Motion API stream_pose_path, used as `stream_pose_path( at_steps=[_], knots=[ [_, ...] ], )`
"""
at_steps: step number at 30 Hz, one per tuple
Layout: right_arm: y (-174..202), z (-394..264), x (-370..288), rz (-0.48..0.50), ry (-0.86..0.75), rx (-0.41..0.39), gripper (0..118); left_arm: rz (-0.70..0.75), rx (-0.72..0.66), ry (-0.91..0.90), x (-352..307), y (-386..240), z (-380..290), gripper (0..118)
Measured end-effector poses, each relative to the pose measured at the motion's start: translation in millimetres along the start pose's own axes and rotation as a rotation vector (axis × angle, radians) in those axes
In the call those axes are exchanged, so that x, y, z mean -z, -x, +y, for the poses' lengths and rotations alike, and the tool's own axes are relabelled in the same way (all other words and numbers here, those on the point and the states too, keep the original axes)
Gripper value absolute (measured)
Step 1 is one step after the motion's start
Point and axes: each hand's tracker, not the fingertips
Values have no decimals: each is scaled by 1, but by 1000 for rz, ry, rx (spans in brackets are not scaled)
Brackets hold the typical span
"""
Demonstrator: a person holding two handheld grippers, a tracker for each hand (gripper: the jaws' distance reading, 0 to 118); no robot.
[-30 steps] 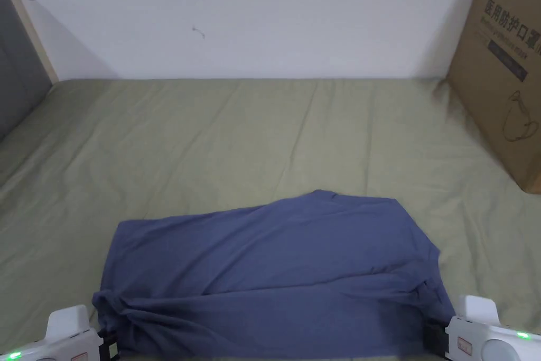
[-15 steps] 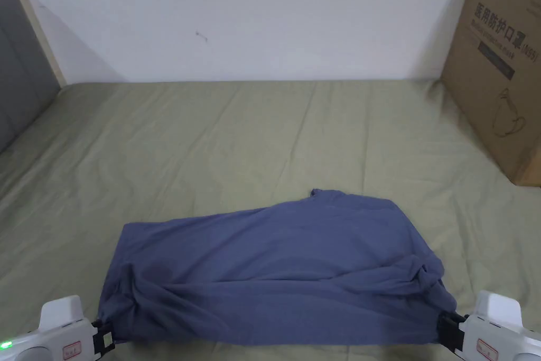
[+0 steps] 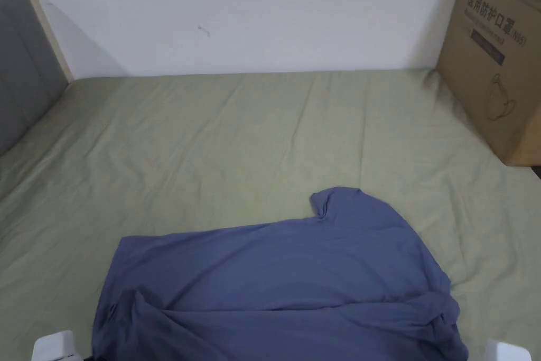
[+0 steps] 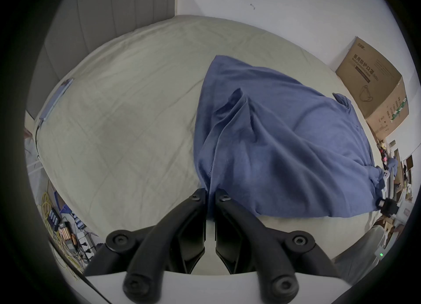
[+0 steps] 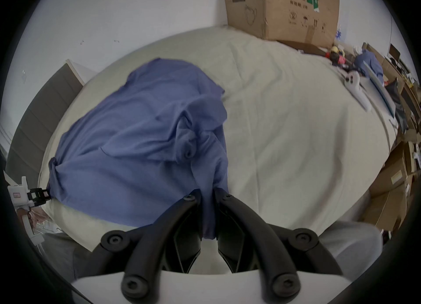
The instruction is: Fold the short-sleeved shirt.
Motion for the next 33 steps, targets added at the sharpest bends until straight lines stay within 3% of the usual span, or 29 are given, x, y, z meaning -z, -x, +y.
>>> stream_pose_path(
  at_steps=[3, 7, 8, 10, 12, 13, 17, 20, 24, 29, 30, 32, 33],
  knots=[
    [-1, -10, 8, 4, 16, 62, 9, 11, -14, 15, 3, -4, 5, 4],
    [-2, -3, 4, -9, 3, 53, 10, 21, 42, 14, -5, -10, 5, 7],
    [0, 1, 0, -17, 4, 41, 14, 16, 45, 8, -8, -11, 6, 16],
    [7, 12, -8, -57, -13, -16, 45, 13, 49, 4, -18, -16, 9, 60],
    [14, 26, -25, -24, -71, -88, 82, -15, 63, -59, -38, -24, 16, 100],
    [20, 34, -33, -11, -112, -104, 85, -33, 69, -101, -49, -29, 20, 105],
    [54, 77, -90, 28, -342, -160, 85, -128, 115, -329, -108, -61, 46, 105],
    [78, 101, -131, 50, -522, -182, 85, -115, 169, -551, -153, -92, 61, 105],
    [109, 119, -179, 43, -720, -206, 84, -98, 194, -795, -195, -127, 74, 104],
    [132, 123, -204, -4, -842, -266, 75, -106, 160, -943, -218, -153, 78, 92],
    [136, 122, -206, -8, -848, -270, 61, -119, 147, -942, -219, -155, 77, 72],
    [142, 123, -207, -15, -837, -291, 37, -163, 144, -943, -218, -157, 80, 19],
    [144, 122, -208, -10, -843, -290, 14, -169, 148, -937, -217, -159, 81, 1]
  ],
)
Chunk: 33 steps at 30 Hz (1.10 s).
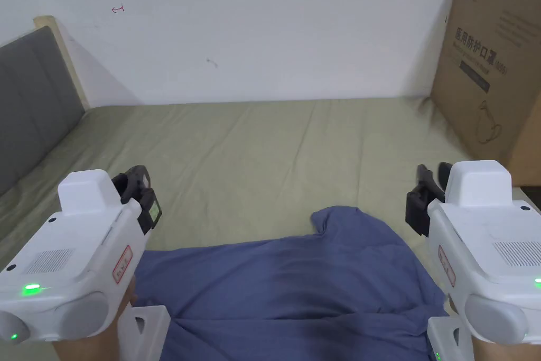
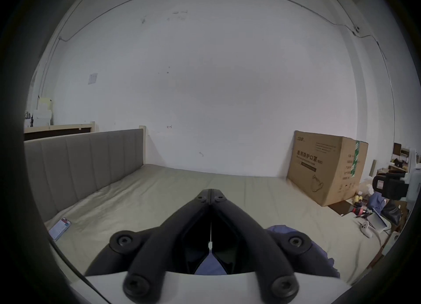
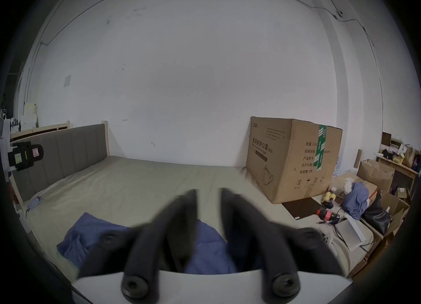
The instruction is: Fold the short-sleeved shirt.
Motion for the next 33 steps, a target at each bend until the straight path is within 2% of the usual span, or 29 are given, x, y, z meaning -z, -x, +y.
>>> stream_pose_path(
  at_steps=[1, 3, 7, 10, 14, 20, 21, 22, 23, 26, 27, 28, 31, 32, 33],
  knots=[
    [1, -1, 1, 16, -5, 10, 0, -4, 2, 13, 0, -1, 0, 0],
    [4, -1, 4, 47, 8, 17, 0, -26, 22, 47, 5, -2, -1, 0],
    [9, -6, 13, 35, 24, 15, 0, -29, 38, 104, 19, 7, -6, 0],
    [6, -9, 25, 43, 42, 24, 0, -49, 0, 203, 45, 25, -16, 0],
    [5, -14, 47, 37, 66, 13, 0, -55, -59, 372, 102, 58, -38, 0],
    [4, -23, 90, 31, 114, 36, 0, -8, -57, 576, 194, 105, -89, 0],
    [5, -25, 98, 27, 121, 35, 0, 8, -56, 661, 208, 113, -100, 8],
    [5, -26, 106, 25, 127, 35, 0, 21, -47, 697, 217, 116, -112, 23],
    [6, -28, 114, 22, 135, 34, 0, 52, -47, 757, 232, 122, -123, 48],
    [7, -36, 137, 22, 159, 30, 0, 127, -22, 932, 265, 131, -154, 78],
    [7, -39, 145, 19, 172, 25, 0, 134, -12, 938, 271, 135, -162, 102],
    [8, -43, 151, 17, 185, 21, 0, 135, -14, 915, 276, 138, -167, 110],
    [4, -55, 168, 8, 220, 33, 0, 169, -26, 930, 290, 149, -187, 110],
    [5, -59, 172, 4, 230, 38, 0, 174, -31, 947, 296, 153, -192, 108],
    [4, -62, 176, 0, 239, 40, 0, 179, -33, 956, 300, 157, -196, 101]
  ],
)
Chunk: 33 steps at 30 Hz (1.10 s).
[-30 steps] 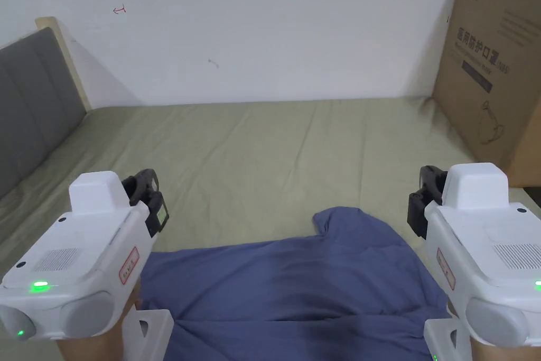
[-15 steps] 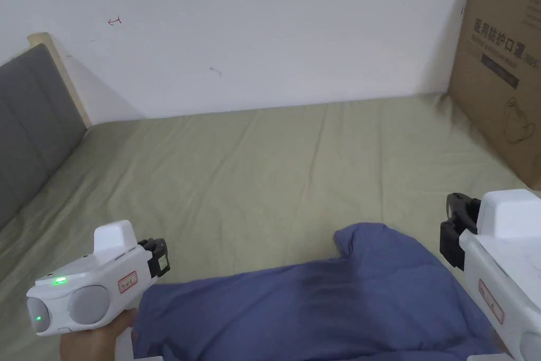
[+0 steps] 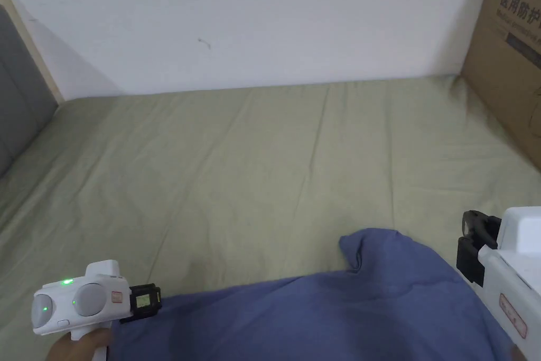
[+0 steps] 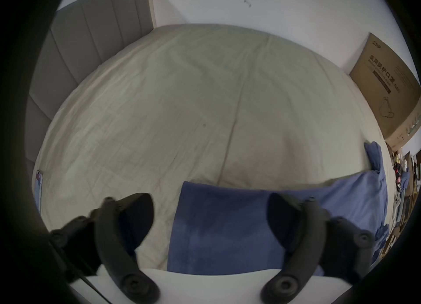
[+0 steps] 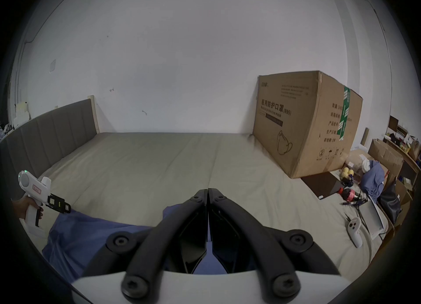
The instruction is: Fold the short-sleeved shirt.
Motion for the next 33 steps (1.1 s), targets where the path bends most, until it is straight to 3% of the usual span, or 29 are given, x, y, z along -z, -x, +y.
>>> stream_pose_path(
  at_steps=[1, 3, 5, 7, 12, 13, 14, 15, 16, 17, 18, 22, 25, 26, 28, 29, 30, 31, 33],
  knots=[
    [-1, -2, 4, -3, 7, 1, 0, -3, 2, 10, 0, 0, -3, 86],
    [-4, -7, 12, -8, 25, 5, 0, -20, 10, 27, 9, 3, -3, 36],
    [-9, -10, 19, -6, 44, 13, 0, -32, 11, 11, 7, 4, -9, 31],
    [-13, -13, 28, 0, 65, 27, 0, -47, 21, -12, 4, 4, -10, 1],
    [-32, -19, 73, 35, 185, 71, 4, -60, 45, -70, -11, -2, -11, 0],
    [-37, -22, 89, 37, 239, 78, 13, -80, 27, -95, -21, -3, -12, 0],
    [-41, -25, 105, 54, 295, 78, 32, -107, 14, -122, -30, -3, -13, 0],
    [-42, -30, 119, 55, 335, 88, 67, -120, 16, -135, -37, -2, -13, 0],
    [-43, -37, 136, 46, 399, 73, 91, -118, 22, -141, -45, -2, -14, 0],
    [-43, -45, 153, 42, 457, 51, 103, -121, 25, -155, -52, -1, -15, 0],
    [-42, -54, 167, 25, 495, 39, 104, -127, 27, -165, -57, 0, -15, 0],
    [-33, -79, 205, -19, 581, -53, 104, -132, 33, -173, -67, 1, -17, 0],
    [-33, -95, 227, -11, 628, -39, 97, -131, 34, -172, -65, 2, -17, 0],
    [-32, -99, 228, -3, 632, -31, 89, -129, 34, -170, -65, 3, -18, 0],
    [-33, -105, 228, 38, 646, 28, 55, -123, 31, -168, -65, 4, -19, 0],
    [-31, -103, 223, 37, 610, 63, 46, -125, 22, -168, -66, 3, -19, 0],
    [-28, -101, 219, 29, 604, 41, 28, -129, 15, -166, -67, 3, -21, 0],
    [-31, -103, 219, 35, 590, 27, 1, -131, 13, -166, -68, 3, -22, 0],
    [-31, -95, 207, 43, 552, 0, 2, -124, 19, -166, -70, 4, -23, 0]
  ],
)
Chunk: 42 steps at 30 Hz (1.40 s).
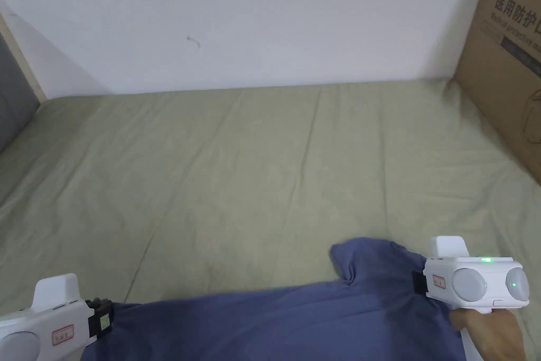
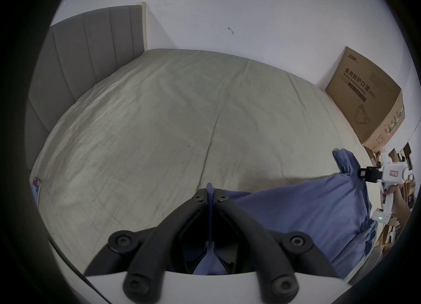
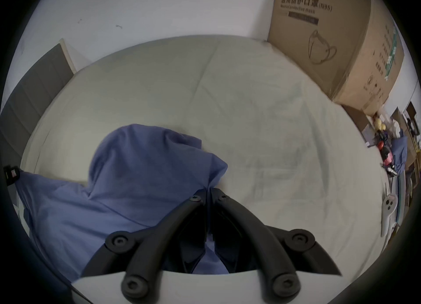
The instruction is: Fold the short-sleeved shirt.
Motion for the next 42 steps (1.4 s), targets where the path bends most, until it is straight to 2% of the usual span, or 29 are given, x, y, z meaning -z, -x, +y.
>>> stream_pose_path(
  at_steps=[1, 7, 13, 19, 22, 25, 26, 33, 38, 39, 41, 42],
  knots=[
    [-1, 0, -9, 2, -23, -5, 2, 3, 3, -1, -3, 0, -1, 0],
    [-19, -17, -107, 135, -181, 112, 2, 16, -38, -17, -31, 4, -10, 0],
    [-42, -56, -201, 217, -308, 142, 2, 30, -80, -28, -79, 12, -36, 0],
    [-31, -124, -273, 227, -333, 153, 2, 6, -103, -61, -123, 24, -73, 0],
    [-28, -162, -284, 208, -308, 169, 2, 5, -111, -55, -138, 23, -104, 0],
    [-30, -199, -282, 205, -248, 220, 2, 22, -118, -15, -138, 27, -136, 0],
    [-41, -209, -268, 195, -232, 242, 2, 28, -122, 5, -137, 28, -147, 0],
    [-47, -260, -228, 115, -109, 309, 2, 74, -108, 95, -107, 37, -198, 0],
    [-44, -272, -206, 66, -33, 298, 2, 106, -22, 110, -101, 30, -206, 0],
    [-43, -271, -207, 59, -25, 300, 2, 108, -16, 107, -102, 29, -205, 2],
    [-43, -267, -216, 57, -24, 320, 6, 113, -24, 102, -111, 25, -198, 17],
    [-39, -264, -223, 58, -35, 326, 14, 98, -38, 86, -116, 25, -194, 33]
  ],
)
